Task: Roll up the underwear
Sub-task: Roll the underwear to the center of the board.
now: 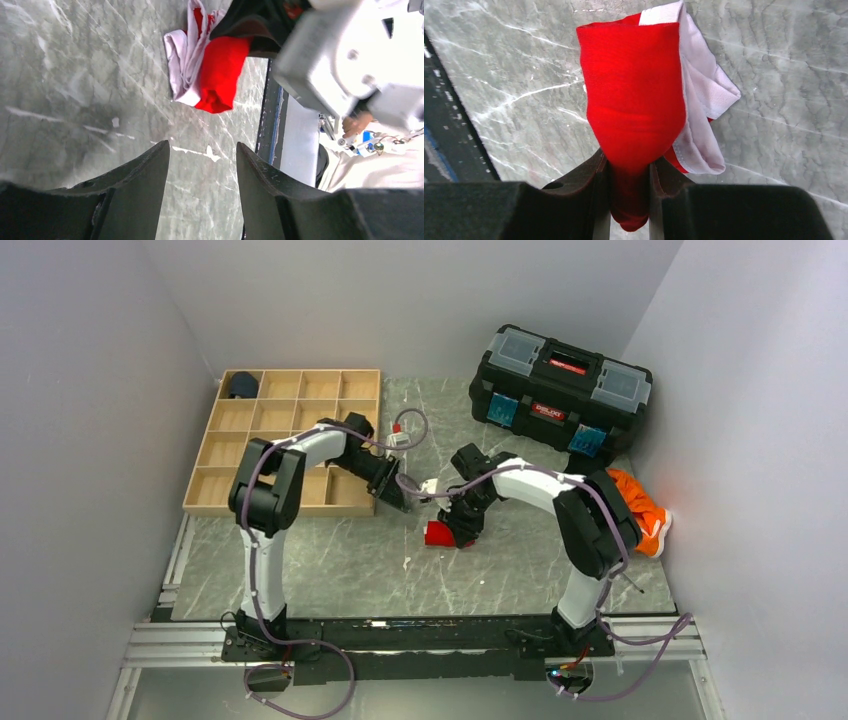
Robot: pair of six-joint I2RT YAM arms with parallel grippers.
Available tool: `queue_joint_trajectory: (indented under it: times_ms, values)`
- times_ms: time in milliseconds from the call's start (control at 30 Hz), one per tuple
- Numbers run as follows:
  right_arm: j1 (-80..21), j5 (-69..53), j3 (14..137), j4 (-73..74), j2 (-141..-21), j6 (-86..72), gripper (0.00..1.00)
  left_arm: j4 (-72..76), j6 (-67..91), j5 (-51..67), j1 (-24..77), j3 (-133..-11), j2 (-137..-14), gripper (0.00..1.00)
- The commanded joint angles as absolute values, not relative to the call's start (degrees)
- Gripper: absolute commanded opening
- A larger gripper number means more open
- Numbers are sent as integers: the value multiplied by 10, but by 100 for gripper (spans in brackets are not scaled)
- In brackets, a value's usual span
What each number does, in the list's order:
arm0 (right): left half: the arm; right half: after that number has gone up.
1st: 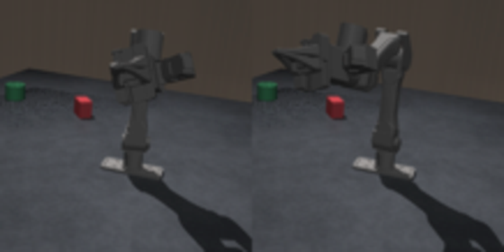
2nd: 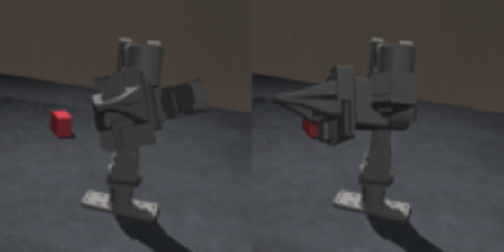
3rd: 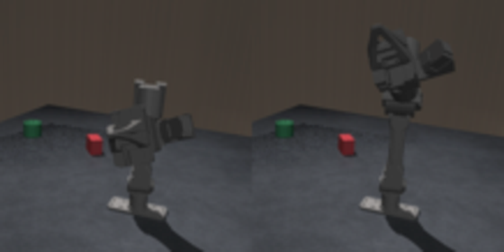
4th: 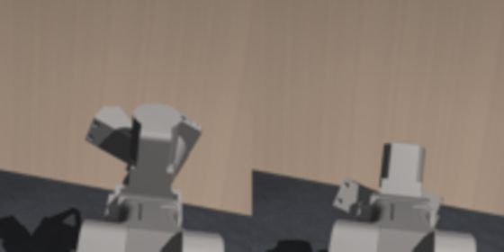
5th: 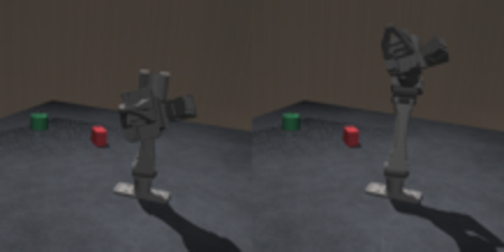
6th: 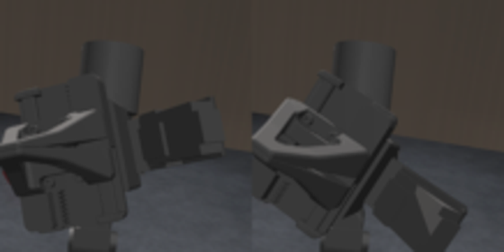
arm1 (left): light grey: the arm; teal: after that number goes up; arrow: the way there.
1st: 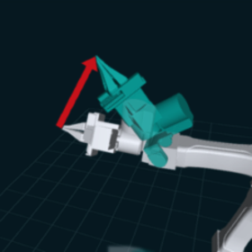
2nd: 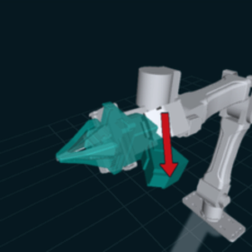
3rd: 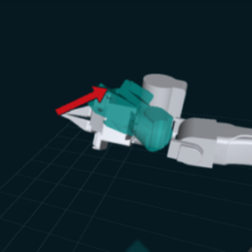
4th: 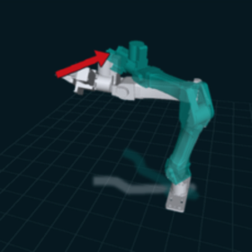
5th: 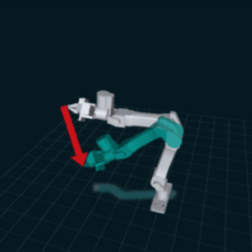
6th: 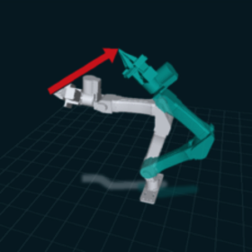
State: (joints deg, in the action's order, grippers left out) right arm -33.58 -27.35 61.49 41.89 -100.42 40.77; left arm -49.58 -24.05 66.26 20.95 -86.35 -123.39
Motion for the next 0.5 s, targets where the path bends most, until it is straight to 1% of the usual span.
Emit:
queue_joint_trajectory:
  times_ms: [0,133,300,467]
  values:
    - [-304,-339,649,542,-1070,440,0,-439,-220,684,184,-818,-1148,56]
    - [-274,-367,702,580,-1123,466,0,-422,-239,659,177,-765,-1081,57]
    - [-250,-419,789,660,-1207,500,0,-367,-259,597,181,-692,-995,58]
    - [-244,-441,848,705,-1266,518,0,-307,-284,509,223,-638,-934,57]
